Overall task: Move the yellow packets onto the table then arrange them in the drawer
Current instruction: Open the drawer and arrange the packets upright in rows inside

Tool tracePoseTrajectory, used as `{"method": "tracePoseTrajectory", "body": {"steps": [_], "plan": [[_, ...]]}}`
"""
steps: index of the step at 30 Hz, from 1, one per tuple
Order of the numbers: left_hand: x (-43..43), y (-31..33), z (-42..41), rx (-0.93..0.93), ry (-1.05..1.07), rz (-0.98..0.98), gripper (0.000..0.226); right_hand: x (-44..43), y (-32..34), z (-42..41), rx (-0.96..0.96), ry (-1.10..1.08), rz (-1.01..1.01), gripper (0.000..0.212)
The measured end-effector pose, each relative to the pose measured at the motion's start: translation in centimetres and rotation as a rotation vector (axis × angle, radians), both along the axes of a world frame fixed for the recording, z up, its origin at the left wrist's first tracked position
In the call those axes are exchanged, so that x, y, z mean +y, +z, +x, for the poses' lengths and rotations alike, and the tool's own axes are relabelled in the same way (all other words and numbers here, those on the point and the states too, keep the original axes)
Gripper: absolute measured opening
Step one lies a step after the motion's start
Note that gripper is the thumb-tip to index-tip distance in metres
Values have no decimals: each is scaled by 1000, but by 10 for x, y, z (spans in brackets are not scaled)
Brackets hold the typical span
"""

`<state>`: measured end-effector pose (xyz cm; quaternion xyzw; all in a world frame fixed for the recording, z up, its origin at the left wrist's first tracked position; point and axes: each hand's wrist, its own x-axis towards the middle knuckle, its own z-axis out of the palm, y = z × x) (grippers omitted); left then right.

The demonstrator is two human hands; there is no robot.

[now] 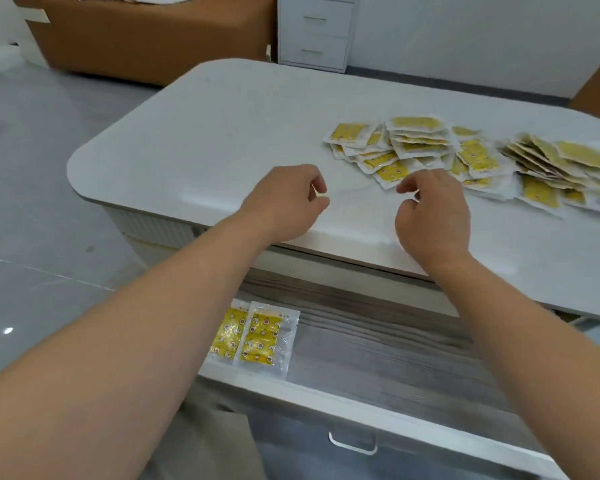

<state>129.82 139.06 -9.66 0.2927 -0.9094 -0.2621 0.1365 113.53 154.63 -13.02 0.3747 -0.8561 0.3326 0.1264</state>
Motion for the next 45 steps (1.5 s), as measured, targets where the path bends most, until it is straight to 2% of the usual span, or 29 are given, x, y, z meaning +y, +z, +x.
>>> {"method": "tracePoseTrajectory", "body": {"steps": [3, 7, 13, 17, 20, 24, 29, 35, 38, 42, 45], "plan": [[12, -23, -40, 68, 36, -91, 41, -7, -12, -35, -7, -24, 179, 55], [21, -46, -85, 55, 68, -201, 57, -16, -22, -51, 115, 14, 353, 62], [-18, -42, -152, -32, 39, -418, 60, -26, -27, -70, 62, 103, 500, 67], [-54, -45, -180, -163, 21, -422, 69, -27, -29, -73, 38, 131, 528, 63], [-68, -63, -183, -253, 11, -327, 76, -28, -31, -75, 87, 104, 506, 60], [-56, -68, -172, -225, 101, -359, 68, -29, -34, -75, 195, 35, 454, 49], [-22, -64, -125, -299, 180, -484, 53, -25, -32, -71, 187, -32, 301, 43], [42, -54, -51, -312, 103, -626, 37, -17, -25, -63, 172, -33, 364, 30], [60, -54, -18, -298, 77, -608, 34, -12, -23, -57, 113, -59, 376, 34], [54, -56, -8, -142, 56, -458, 25, -7, -24, -52, 57, -146, 399, 47], [46, -54, -12, -81, 52, -421, 20, -8, -25, -53, 40, -199, 417, 49]]}}
